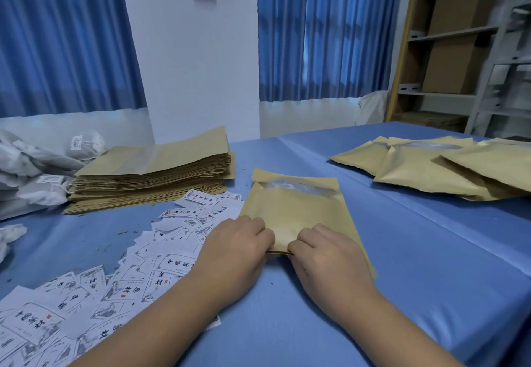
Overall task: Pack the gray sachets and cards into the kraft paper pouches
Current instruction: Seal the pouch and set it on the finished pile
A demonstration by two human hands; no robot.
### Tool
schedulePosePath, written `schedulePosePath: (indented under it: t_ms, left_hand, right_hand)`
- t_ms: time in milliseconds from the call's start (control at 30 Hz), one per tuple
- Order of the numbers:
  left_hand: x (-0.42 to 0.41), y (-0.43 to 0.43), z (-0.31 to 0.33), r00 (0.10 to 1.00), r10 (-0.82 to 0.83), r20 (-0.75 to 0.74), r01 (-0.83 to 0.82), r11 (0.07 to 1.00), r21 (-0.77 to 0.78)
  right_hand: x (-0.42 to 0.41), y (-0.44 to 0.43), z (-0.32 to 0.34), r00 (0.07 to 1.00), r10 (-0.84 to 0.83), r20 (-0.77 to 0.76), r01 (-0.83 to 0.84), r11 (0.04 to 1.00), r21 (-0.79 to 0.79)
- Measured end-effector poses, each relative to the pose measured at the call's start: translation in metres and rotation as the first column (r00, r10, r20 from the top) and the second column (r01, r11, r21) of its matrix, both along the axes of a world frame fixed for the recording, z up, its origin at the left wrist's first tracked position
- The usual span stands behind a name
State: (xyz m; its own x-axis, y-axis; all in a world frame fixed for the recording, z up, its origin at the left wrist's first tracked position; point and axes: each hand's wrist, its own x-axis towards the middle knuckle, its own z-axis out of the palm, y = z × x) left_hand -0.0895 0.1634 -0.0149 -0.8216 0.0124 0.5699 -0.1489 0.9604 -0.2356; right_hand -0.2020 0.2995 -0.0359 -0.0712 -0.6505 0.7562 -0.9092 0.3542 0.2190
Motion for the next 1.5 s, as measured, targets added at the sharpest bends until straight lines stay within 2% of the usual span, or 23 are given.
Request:
schedulePosePath:
  t_ms: [133,267,467,633,733,833,933,1067,1167,1400,1500]
  left_hand:
    - [-0.005,0.007,0.0,0.999,-0.048,0.014,0.049,0.998,-0.032]
    - [-0.002,0.007,0.001,0.999,-0.026,0.026,0.026,1.0,-0.01]
    - [0.003,0.0,0.001,0.996,-0.024,-0.083,0.031,0.997,0.077]
    - [-0.004,0.004,0.002,0.995,-0.097,-0.03,0.099,0.993,0.062]
    - [0.001,-0.005,0.0,0.998,-0.061,-0.031,0.065,0.987,0.147]
    - [0.01,-0.016,-0.001,0.997,0.054,-0.057,-0.037,0.961,0.275]
    - [0.014,-0.016,0.0,0.997,0.064,-0.051,-0.05,0.972,0.23]
    - [0.007,0.001,0.0,0.996,-0.085,-0.028,0.087,0.989,0.123]
    - [0.001,0.009,-0.001,0.992,-0.123,-0.025,0.125,0.99,0.067]
    - [0.011,-0.005,-0.001,0.991,-0.099,-0.089,0.116,0.972,0.206]
    - [0.013,-0.005,0.001,0.99,-0.088,-0.106,0.106,0.978,0.178]
  right_hand:
    - [0.002,-0.001,0.001,0.999,0.054,0.003,-0.054,0.999,0.0]
    - [0.005,0.0,0.002,0.999,0.031,0.032,-0.032,0.999,0.019]
    - [0.002,0.005,0.003,0.999,-0.031,0.044,0.03,0.999,0.014]
    - [0.004,0.005,0.001,1.0,-0.003,0.029,0.002,1.0,0.024]
    - [0.002,0.006,0.0,0.998,0.005,0.063,-0.005,1.0,-0.008]
    - [0.0,0.008,0.001,0.996,0.015,0.093,-0.011,0.999,-0.049]
    - [-0.001,0.008,0.001,0.996,0.021,0.089,-0.017,0.999,-0.042]
    - [-0.002,0.008,0.0,0.994,0.034,0.1,-0.033,0.999,-0.016]
    - [-0.001,0.009,-0.001,0.993,0.058,0.102,-0.057,0.998,-0.014]
    - [0.0,0.009,0.001,0.981,0.179,0.079,-0.167,0.976,-0.138]
    - [-0.002,0.01,0.0,0.975,0.19,0.115,-0.164,0.966,-0.202]
